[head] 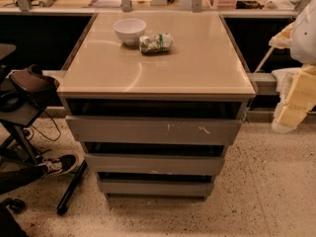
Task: Open bottom drawer
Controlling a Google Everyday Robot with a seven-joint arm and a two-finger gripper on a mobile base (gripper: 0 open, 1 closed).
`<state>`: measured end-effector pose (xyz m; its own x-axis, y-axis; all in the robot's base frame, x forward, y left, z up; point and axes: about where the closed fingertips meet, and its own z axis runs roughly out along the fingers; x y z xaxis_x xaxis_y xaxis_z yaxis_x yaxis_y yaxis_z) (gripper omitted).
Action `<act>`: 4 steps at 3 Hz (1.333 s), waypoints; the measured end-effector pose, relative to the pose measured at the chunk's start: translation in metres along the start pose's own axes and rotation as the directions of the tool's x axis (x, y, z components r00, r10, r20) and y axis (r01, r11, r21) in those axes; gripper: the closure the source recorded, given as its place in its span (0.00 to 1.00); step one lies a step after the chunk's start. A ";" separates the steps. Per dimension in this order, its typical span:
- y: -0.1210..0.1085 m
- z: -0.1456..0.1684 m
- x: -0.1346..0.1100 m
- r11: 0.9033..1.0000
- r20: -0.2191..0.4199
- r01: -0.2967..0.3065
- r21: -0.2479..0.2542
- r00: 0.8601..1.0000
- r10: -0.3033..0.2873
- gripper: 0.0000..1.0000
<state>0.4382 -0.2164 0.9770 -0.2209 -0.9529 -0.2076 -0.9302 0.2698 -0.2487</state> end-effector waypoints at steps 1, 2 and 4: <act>0.000 0.000 0.000 1.000 0.000 0.000 0.000 1.000 0.000 0.00; 0.007 0.013 0.003 1.000 0.026 0.017 -0.015 1.000 -0.017 0.00; 0.067 0.114 0.021 0.998 0.152 -0.005 -0.065 0.988 0.014 0.00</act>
Offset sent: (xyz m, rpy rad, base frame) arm -0.0084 0.0005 -0.0421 0.0559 0.0338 0.0624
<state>0.4047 -0.2025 0.8478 -0.1871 -0.9168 -0.3529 -0.9462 0.2647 -0.1861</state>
